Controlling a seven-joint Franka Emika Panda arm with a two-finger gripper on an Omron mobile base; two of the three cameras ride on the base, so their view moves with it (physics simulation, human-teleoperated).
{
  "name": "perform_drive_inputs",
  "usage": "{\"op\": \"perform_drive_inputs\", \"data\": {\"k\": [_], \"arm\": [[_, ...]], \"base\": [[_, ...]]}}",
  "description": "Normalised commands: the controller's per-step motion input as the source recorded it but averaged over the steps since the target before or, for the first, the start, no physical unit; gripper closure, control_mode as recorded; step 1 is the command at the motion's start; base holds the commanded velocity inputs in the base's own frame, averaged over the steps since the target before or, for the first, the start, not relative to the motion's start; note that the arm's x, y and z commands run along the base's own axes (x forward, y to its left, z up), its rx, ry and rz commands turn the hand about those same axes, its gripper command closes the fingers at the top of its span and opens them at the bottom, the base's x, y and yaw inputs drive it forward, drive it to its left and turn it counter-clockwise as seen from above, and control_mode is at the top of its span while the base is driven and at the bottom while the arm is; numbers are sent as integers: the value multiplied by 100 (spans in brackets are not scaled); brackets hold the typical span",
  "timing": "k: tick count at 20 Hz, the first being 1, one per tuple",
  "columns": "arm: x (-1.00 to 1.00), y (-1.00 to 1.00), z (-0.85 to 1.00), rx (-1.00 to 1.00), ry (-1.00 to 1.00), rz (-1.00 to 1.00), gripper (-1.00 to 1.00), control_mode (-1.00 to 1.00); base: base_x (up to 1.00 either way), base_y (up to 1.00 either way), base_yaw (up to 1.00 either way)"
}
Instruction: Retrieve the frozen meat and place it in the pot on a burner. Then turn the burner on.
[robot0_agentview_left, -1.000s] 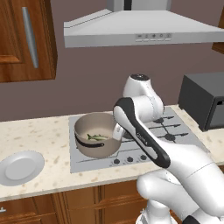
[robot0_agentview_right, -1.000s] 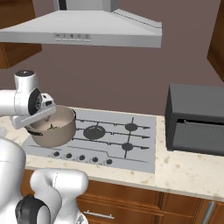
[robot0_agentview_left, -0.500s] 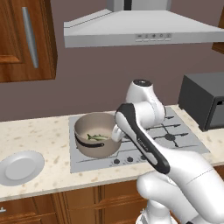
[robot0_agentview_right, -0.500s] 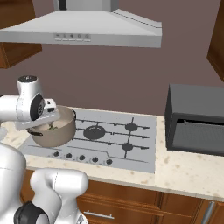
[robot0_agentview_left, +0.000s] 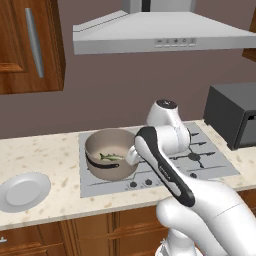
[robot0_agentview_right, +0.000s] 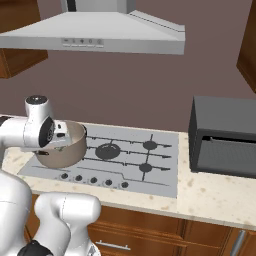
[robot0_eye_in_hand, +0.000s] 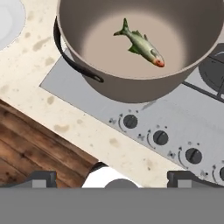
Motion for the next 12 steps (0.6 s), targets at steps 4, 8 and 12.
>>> {"op": "perform_drive_inputs", "data": {"k": [4,8,12], "arm": [[0,-1,-19,6,0,-9,-100,-100],[0,0,-12,2,0,-7,-100,-100],[7,0,-23,0,1,-7,-100,-100]], "base": [[0,0,0],[0,0,0],[0,0,0]]}}
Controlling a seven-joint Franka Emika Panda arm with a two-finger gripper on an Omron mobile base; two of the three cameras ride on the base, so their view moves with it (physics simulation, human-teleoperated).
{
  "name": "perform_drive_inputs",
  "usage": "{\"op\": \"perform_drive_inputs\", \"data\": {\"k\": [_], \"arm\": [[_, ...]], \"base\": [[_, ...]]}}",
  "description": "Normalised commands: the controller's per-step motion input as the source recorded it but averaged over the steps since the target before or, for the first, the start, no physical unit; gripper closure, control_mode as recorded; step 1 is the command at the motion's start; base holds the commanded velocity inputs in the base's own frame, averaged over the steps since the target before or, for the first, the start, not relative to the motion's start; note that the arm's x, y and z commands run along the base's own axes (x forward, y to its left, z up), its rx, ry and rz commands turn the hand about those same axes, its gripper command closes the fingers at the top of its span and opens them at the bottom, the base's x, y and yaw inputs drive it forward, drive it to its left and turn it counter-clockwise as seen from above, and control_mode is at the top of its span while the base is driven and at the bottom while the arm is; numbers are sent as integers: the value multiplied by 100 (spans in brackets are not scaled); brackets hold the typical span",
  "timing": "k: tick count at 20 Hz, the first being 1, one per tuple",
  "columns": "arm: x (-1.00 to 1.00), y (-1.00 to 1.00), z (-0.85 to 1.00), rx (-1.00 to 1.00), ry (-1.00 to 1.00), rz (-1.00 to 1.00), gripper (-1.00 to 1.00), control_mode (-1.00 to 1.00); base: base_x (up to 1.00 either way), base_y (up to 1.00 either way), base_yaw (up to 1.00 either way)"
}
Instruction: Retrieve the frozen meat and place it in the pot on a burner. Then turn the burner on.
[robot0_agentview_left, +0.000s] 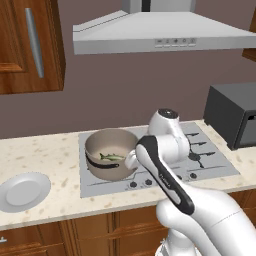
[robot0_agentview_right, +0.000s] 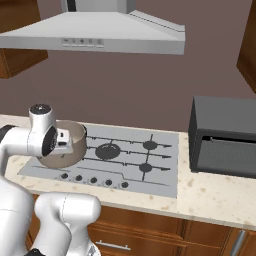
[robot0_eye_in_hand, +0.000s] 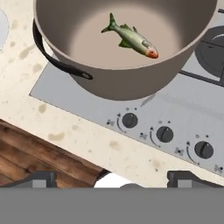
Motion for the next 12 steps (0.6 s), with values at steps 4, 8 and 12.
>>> {"op": "perform_drive_inputs", "data": {"k": [4,8,12], "arm": [[7,0,-25,0,2,-7,-100,-100],[8,-2,-20,0,1,-5,-100,-100],[12,0,-27,0,0,-4,-100,-100]], "base": [[0,0,0],[0,0,0],[0,0,0]]}}
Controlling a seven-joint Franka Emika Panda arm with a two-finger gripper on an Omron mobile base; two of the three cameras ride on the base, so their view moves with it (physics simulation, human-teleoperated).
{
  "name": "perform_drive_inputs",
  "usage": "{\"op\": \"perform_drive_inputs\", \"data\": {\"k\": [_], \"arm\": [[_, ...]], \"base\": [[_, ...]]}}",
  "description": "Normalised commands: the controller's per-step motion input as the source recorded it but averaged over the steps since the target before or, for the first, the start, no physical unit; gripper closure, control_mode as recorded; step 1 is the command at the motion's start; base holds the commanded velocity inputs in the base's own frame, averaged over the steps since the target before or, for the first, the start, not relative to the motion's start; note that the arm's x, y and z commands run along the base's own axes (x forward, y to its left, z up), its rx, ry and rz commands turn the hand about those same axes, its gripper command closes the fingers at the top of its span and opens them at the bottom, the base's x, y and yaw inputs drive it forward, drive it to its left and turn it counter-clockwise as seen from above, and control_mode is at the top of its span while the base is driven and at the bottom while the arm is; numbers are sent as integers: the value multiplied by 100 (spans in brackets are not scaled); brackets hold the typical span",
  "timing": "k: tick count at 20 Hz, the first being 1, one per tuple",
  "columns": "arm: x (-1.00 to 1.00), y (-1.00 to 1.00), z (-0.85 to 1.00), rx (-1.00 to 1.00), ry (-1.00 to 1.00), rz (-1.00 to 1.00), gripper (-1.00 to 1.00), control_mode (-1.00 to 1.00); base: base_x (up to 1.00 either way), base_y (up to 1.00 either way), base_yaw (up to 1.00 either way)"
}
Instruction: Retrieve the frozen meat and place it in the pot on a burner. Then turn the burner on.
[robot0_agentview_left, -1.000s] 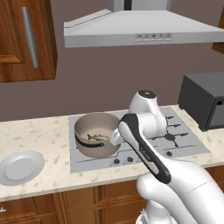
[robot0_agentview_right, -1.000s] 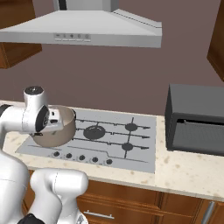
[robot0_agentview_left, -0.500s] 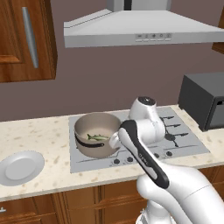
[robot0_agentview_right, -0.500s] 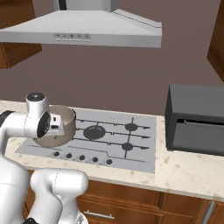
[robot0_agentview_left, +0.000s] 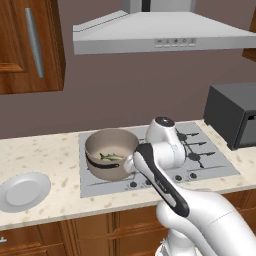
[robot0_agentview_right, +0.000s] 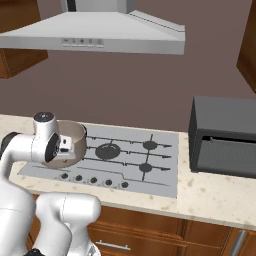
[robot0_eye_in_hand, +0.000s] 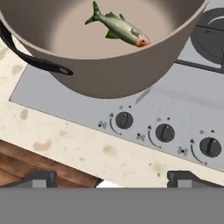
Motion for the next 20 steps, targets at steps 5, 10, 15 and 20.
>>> {"op": "perform_drive_inputs", "data": {"k": [5,10,15,20], "arm": [[14,0,-28,0,0,-4,-100,-100],[2,0,-33,0,0,0,-100,-100],[3,0,-26,0,0,0,-100,-100],[18,0,-19,0,0,0,-100,-100]], "base": [[0,0,0],[0,0,0],[0,0,0],[0,0,0]]}}
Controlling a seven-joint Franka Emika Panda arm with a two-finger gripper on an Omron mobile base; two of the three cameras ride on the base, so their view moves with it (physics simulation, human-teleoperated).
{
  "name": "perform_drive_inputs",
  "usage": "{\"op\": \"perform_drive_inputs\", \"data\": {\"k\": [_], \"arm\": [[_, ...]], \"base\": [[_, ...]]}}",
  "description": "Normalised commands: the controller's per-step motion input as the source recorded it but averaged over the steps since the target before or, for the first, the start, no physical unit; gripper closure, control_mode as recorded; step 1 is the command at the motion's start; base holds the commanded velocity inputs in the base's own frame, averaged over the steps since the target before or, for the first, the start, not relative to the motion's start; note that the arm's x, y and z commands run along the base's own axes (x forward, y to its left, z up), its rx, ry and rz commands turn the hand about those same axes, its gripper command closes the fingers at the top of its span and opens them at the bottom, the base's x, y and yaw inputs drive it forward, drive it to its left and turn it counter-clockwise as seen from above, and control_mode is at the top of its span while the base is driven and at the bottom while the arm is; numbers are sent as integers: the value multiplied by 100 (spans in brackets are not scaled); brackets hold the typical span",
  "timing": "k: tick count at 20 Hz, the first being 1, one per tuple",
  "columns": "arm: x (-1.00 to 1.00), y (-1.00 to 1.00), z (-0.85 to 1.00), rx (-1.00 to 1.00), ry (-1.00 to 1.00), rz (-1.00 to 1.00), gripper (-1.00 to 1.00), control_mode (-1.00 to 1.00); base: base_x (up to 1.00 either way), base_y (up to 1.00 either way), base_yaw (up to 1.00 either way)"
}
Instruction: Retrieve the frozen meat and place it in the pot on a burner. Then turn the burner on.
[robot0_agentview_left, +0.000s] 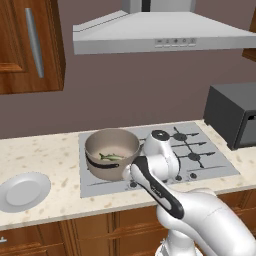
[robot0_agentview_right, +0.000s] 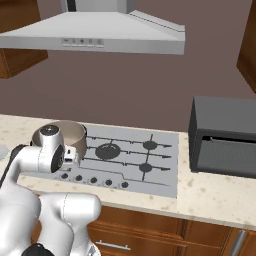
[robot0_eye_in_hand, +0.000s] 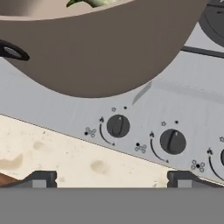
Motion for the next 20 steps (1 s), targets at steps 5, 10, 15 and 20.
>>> {"op": "perform_drive_inputs", "data": {"k": [5,10,15,20], "arm": [[23,0,-16,0,0,0,-100,-100],[9,0,-15,0,0,0,-100,-100],[0,0,-22,0,0,0,-100,-100],[0,0,-17,0,0,0,-100,-100]], "base": [[0,0,0],[0,0,0],[0,0,0],[0,0,0]]}}
